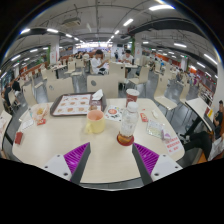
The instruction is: Pour water
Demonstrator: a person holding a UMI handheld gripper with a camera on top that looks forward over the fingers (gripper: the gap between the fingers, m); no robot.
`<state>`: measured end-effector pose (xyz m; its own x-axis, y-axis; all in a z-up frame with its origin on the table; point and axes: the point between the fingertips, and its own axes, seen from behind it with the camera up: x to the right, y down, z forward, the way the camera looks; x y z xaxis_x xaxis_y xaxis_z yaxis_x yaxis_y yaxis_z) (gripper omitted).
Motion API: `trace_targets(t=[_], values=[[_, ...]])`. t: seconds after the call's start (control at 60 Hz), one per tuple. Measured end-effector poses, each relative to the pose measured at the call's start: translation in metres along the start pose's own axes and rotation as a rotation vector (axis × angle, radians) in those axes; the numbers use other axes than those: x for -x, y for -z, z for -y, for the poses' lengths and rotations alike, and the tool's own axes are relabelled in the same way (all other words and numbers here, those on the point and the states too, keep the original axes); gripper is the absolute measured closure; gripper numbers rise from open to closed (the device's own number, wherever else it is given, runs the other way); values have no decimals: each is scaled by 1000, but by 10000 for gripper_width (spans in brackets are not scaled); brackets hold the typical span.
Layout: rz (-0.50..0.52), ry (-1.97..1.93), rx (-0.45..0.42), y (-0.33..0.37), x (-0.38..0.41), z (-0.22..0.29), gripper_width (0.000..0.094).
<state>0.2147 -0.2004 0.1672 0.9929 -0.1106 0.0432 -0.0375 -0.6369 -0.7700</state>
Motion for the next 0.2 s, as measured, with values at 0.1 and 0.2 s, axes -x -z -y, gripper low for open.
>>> trace_targets(t=[0.1,0.2], values=[[-7,29,1,-1,-4,-1,87],[-1,33,14,1,-3,-5,90]])
